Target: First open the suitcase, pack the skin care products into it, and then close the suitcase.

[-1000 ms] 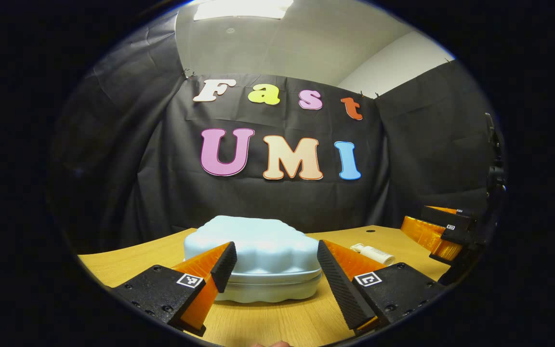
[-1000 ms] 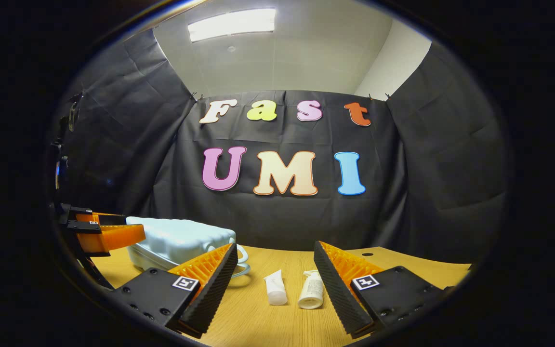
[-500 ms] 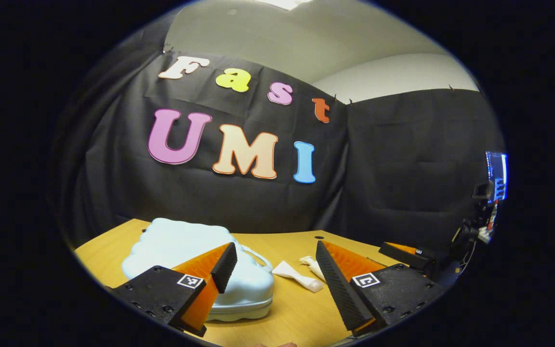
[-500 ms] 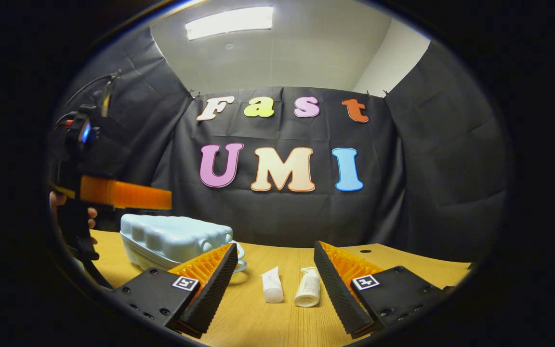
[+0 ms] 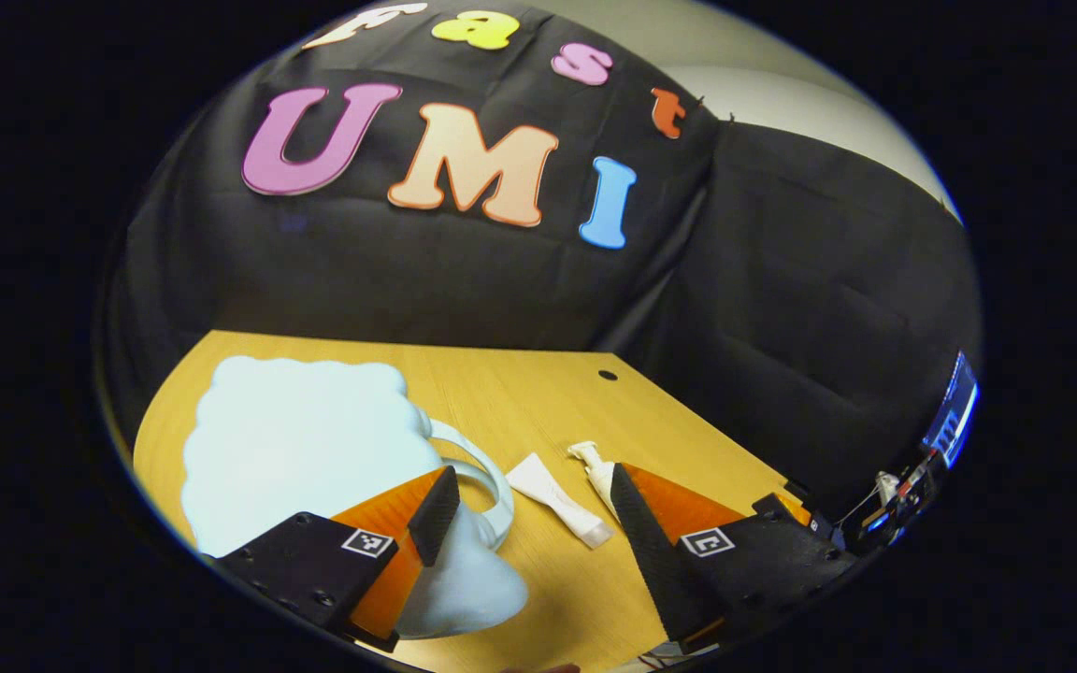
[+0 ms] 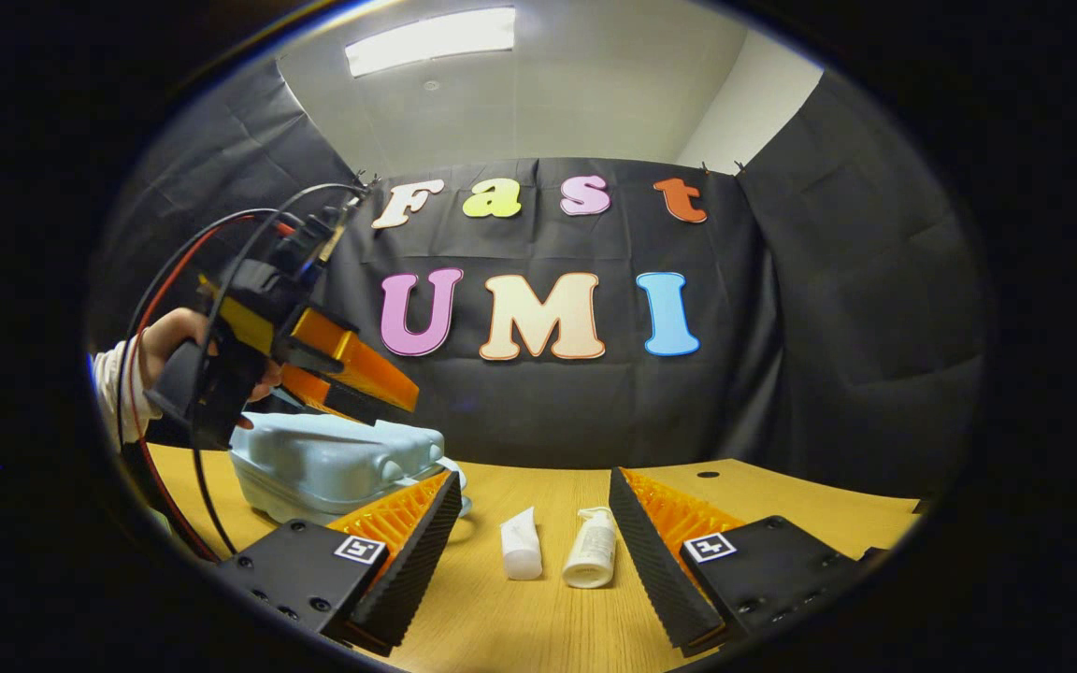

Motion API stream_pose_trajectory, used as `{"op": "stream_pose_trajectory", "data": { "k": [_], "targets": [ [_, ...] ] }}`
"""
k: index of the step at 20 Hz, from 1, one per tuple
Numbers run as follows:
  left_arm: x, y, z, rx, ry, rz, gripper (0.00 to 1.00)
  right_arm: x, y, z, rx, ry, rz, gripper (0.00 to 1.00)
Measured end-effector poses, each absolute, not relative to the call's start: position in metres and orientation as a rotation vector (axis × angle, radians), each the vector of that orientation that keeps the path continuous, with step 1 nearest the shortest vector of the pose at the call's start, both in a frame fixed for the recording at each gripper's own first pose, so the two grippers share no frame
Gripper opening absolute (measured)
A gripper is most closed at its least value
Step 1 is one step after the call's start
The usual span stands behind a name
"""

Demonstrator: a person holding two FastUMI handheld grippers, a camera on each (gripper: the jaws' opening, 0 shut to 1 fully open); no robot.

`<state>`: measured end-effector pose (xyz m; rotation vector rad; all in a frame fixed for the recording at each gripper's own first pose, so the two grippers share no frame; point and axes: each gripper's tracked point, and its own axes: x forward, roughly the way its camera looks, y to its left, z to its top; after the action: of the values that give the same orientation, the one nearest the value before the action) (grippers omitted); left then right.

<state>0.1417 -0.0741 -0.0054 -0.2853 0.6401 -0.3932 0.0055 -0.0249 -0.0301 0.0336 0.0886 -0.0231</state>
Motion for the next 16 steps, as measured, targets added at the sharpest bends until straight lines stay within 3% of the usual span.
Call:
{"op": "stream_pose_trajectory", "data": {
  "k": [8,16],
  "targets": [
    [0.181,-0.093,-0.049,-0.265,0.949,-0.378,0.96,0.005,-0.045,-0.034,0.077,0.100,-0.058,0.99],
    [0.189,-0.102,-0.086,-0.202,1.236,-0.270,0.93,0.005,-0.058,-0.036,0.081,0.098,-0.081,0.99]
  ]
}}
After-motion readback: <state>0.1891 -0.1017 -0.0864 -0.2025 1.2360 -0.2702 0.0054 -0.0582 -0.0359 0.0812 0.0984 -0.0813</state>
